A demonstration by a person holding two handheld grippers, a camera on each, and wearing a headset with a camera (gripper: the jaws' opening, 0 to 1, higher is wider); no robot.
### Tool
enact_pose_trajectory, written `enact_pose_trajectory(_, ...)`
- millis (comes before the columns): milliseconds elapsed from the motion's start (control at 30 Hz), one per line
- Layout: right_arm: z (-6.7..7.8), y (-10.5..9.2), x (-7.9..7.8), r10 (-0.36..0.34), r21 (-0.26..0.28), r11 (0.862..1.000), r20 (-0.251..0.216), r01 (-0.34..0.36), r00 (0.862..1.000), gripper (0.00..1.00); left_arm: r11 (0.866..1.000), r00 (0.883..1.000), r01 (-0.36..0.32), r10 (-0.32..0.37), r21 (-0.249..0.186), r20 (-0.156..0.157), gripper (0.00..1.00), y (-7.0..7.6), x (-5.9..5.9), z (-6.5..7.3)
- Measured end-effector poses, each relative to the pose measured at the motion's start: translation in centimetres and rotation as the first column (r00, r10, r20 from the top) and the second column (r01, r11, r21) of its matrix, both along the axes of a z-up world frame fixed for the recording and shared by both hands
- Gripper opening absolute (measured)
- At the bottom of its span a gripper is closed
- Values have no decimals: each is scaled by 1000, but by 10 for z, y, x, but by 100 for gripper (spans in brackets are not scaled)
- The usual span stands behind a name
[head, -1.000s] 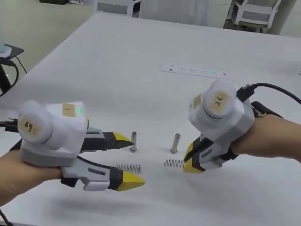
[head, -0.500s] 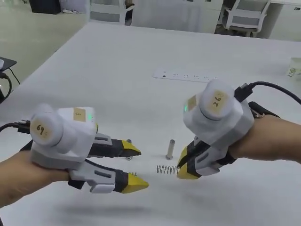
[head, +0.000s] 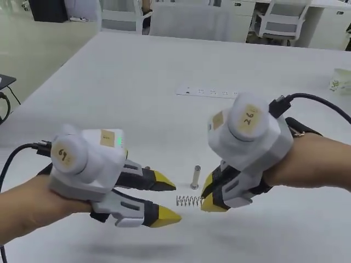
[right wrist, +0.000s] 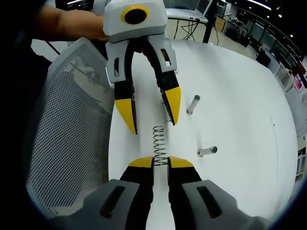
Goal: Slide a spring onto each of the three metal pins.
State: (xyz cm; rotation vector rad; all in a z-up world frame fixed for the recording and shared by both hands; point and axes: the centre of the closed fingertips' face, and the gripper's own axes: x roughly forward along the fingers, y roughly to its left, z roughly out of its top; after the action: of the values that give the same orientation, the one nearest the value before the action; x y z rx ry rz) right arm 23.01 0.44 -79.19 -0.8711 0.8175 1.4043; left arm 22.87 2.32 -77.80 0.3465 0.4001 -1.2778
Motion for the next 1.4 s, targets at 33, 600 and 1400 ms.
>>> enact_pose_trajectory(33, 1, 1, 0, 2, 2, 1000, 1, -2, 1000, 8, 1000, 1000, 3, -3, 1, 3, 23, -1, 0, 0)
enact_pose_trajectory(600, 5, 7, -4, 25, 11, 1000, 12, -25, 1000, 8, 1000, 999, 26, -27, 16, 45, 10, -4, 0, -1)
enact_pose_trajectory(1400, 5, 5, -4, 37, 16, 999, 21, -37, 999, 8, 998, 996, 53, -55, 27, 76, 2, -8, -4, -2)
